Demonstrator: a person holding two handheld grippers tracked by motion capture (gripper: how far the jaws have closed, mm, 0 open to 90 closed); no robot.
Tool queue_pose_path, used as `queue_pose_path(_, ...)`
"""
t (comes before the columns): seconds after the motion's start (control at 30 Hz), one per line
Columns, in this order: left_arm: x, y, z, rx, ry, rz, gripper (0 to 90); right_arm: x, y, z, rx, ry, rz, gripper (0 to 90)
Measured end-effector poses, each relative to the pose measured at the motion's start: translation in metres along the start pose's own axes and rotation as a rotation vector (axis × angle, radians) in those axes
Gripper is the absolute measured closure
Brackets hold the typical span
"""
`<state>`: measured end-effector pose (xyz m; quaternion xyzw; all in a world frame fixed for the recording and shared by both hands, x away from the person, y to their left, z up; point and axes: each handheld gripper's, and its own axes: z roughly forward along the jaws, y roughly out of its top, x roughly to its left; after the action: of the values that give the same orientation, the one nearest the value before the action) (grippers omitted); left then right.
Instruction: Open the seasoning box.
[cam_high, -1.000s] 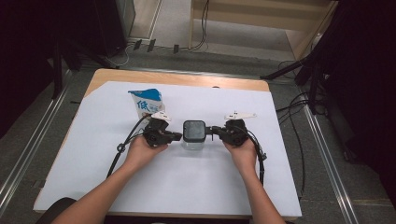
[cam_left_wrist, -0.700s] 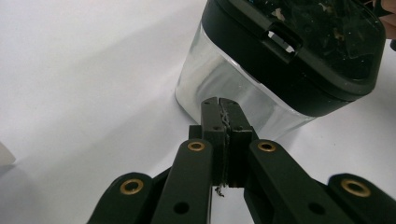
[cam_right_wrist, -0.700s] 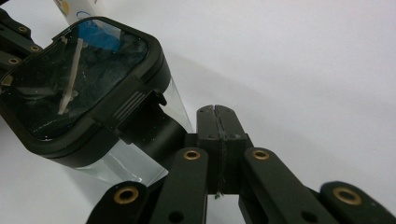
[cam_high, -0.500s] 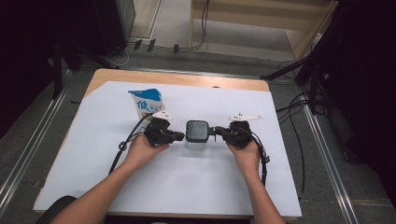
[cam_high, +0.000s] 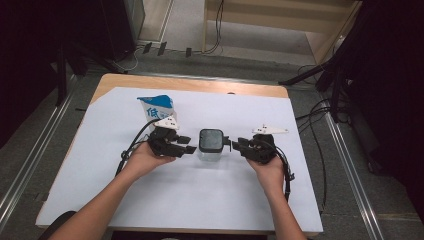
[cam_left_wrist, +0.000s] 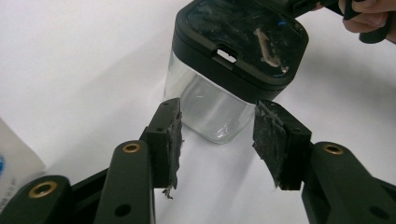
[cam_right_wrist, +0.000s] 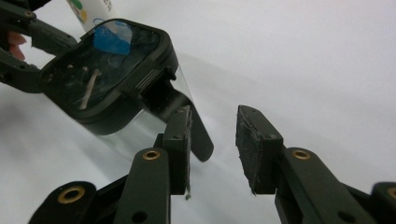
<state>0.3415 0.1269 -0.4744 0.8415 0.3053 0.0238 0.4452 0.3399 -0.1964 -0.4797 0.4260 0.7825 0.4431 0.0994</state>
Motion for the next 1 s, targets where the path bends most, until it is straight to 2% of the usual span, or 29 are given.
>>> queue_pose_path(0.13,-0.001,0.003,-0.008,-0.061,-0.027,0.003,49.7,0.002,-0.001,-0.009,-0.023,0.019,0.018,64.4)
queue_pose_path(0.23,-0.002,0.011,-0.011,-0.004,-0.044,0.034,47.2,0.007,-0.003,-0.014,-0.021,0.023,0.006,64.3)
queue_pose_path(0.3,-0.003,0.012,-0.014,-0.028,-0.046,0.036,44.5,0.01,-0.005,-0.015,-0.018,0.027,-0.003,64.5)
queue_pose_path(0.37,-0.001,0.013,-0.014,-0.029,-0.072,0.031,41.1,0.013,-0.007,-0.017,-0.009,0.037,0.005,65.3)
queue_pose_path(0.43,0.0,0.016,-0.013,0.0,-0.089,0.032,33.9,0.017,-0.009,-0.018,-0.004,0.044,0.0,66.0)
queue_pose_path(0.5,-0.001,0.02,-0.013,0.01,-0.089,0.066,30.2,0.02,-0.008,-0.019,0.001,0.048,-0.013,67.3)
queue_pose_path(0.57,0.0,0.023,-0.014,0.01,-0.122,0.083,24.3,0.022,-0.008,-0.02,0.002,0.046,-0.021,68.8)
queue_pose_path(0.67,0.001,0.031,-0.013,0.031,-0.135,0.09,16.7,0.022,-0.007,-0.02,0.003,0.051,-0.025,73.6)
queue_pose_path(0.77,0.001,0.038,-0.01,0.054,-0.14,0.101,12.3,0.02,-0.005,-0.018,0.01,0.064,-0.019,83.0)
queue_pose_path(0.8,0.001,0.041,-0.009,0.072,-0.154,0.102,9.9,0.02,-0.004,-0.017,0.018,0.063,-0.022,85.8)
queue_pose_path(0.87,0.001,0.044,-0.004,0.094,-0.148,0.112,2.5,0.02,-0.003,-0.015,0.029,0.058,-0.027,89.5)
queue_pose_path(0.9,0.001,0.045,-0.002,0.098,-0.145,0.122,0.4,0.02,-0.003,-0.014,0.031,0.058,-0.026,90.0)
queue_pose_path(1.0,0.004,0.045,0.004,0.092,-0.149,0.114,0.0,0.02,-0.003,-0.008,0.045,0.069,-0.02,90.0)
